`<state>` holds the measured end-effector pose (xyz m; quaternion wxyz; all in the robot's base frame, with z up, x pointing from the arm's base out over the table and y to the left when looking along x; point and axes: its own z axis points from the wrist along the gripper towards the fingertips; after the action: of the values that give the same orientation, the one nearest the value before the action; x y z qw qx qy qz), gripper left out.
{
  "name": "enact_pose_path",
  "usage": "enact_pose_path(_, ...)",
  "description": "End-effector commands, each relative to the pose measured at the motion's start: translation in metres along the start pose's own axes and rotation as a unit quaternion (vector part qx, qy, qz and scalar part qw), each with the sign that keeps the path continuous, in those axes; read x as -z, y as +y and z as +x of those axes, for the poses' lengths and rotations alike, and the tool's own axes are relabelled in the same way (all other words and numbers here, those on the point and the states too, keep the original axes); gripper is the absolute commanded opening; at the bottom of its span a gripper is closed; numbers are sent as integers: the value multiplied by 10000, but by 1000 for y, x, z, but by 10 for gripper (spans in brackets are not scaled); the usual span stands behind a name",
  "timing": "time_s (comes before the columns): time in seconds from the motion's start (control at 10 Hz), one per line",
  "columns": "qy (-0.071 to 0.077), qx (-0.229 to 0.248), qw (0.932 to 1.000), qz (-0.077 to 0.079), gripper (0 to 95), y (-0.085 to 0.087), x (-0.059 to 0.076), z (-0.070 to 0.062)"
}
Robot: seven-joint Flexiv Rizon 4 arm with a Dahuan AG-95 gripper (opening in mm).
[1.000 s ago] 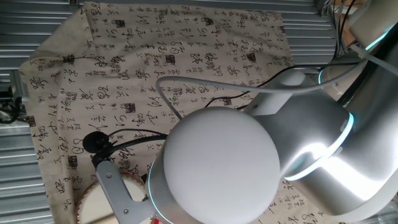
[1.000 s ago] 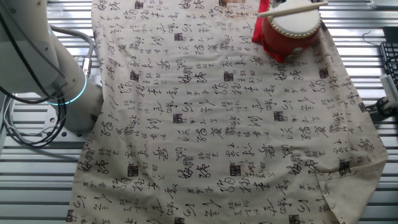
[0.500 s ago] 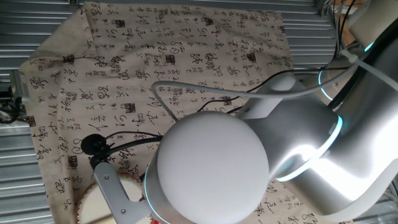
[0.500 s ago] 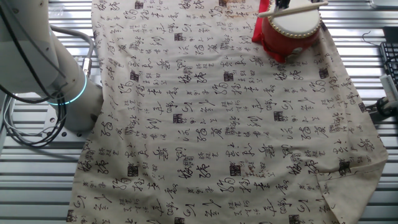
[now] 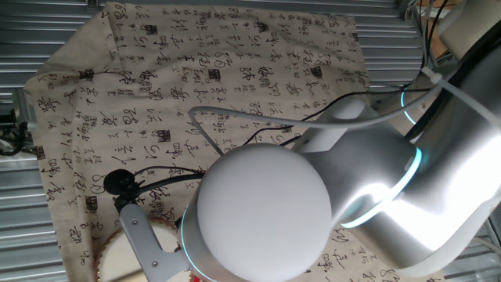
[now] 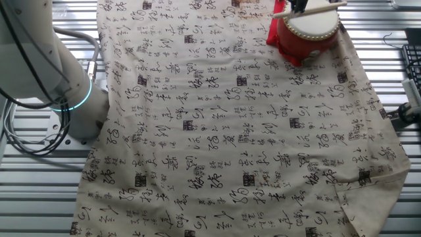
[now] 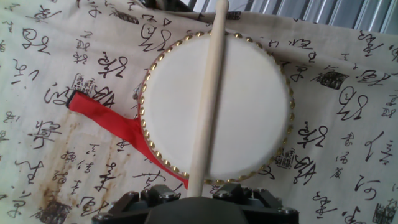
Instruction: Play the drum
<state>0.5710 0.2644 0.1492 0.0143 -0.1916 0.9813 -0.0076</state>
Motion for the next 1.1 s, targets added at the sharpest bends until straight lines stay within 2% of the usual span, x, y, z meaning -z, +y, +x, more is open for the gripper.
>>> enact_pose_path(0.1,-27,-39,10000,9,570,-1,-4,1)
enact_pose_path(0.5,-40,-72,10000,52,570,-3,-13,0)
enact_pose_path(0.8,-28,-150,9999,76,570,-2,-15,0)
enact_pose_path(0.9,-29,-164,9998,75,380,-2,-15,0)
enact_pose_path(1.1,-25,-233,9997,76,380,-2,-16,0)
